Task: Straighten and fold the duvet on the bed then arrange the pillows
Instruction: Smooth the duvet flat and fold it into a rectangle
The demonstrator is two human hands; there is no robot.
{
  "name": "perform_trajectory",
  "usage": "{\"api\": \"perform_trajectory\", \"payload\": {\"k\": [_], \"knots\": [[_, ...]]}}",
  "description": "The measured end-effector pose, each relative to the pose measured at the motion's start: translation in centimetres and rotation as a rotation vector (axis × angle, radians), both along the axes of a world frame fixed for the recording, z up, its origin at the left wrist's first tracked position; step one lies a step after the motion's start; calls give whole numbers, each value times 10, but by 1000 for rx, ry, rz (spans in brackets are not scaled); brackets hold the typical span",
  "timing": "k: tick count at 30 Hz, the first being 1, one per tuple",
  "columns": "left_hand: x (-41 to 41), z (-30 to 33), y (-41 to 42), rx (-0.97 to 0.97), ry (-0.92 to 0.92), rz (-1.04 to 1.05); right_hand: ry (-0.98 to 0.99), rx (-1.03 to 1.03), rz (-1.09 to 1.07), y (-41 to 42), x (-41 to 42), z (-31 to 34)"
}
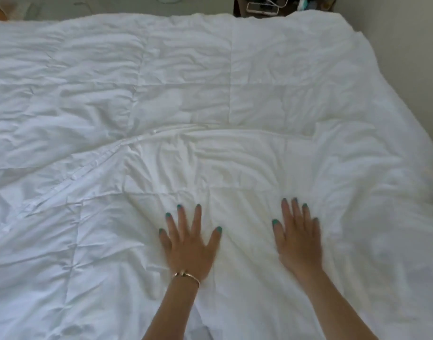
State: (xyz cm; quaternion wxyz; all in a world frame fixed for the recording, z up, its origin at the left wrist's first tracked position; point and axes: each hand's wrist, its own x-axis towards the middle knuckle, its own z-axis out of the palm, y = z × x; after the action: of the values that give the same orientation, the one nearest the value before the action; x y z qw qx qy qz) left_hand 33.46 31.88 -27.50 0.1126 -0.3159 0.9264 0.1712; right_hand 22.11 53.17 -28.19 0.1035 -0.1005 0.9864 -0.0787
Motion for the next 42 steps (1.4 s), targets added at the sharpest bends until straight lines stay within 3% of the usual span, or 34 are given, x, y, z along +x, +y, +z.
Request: {"api": "perform_trajectory", "payload": {"k": [3,8,11,14,16,19,23,28,31,34,36,38,42], "knots": [[52,3,75,45,73,-10,-15,110,-6,33,73,8],[133,-7,121,24,-56,-380,-50,322,-71,114,112,40],[126,-1,128,62,-172,-317,36,373,-64,148,111,74],[104,22,152,110,-273,-268,136,417,-274,180,112,119],[94,37,167,198,-291,-299,35,421,-525,203,109,141],[77,63,191,246,-201,-433,-206,29,-820,232,91,169],[28,101,232,373,23,-553,-277,5,-678,235,76,176],[-60,136,290,457,234,-659,-396,-450,-876,237,55,171],[-97,144,322,565,209,-752,-563,-774,-709,237,54,166],[-140,140,345,320,-1,-823,-635,-885,-502,237,65,158],[-161,133,343,145,-207,-686,-670,-824,-445,237,73,150],[-169,128,327,128,-276,-442,-731,-820,-434,238,71,144],[-145,120,290,248,-30,-137,-758,-952,-560,228,35,145]]}}
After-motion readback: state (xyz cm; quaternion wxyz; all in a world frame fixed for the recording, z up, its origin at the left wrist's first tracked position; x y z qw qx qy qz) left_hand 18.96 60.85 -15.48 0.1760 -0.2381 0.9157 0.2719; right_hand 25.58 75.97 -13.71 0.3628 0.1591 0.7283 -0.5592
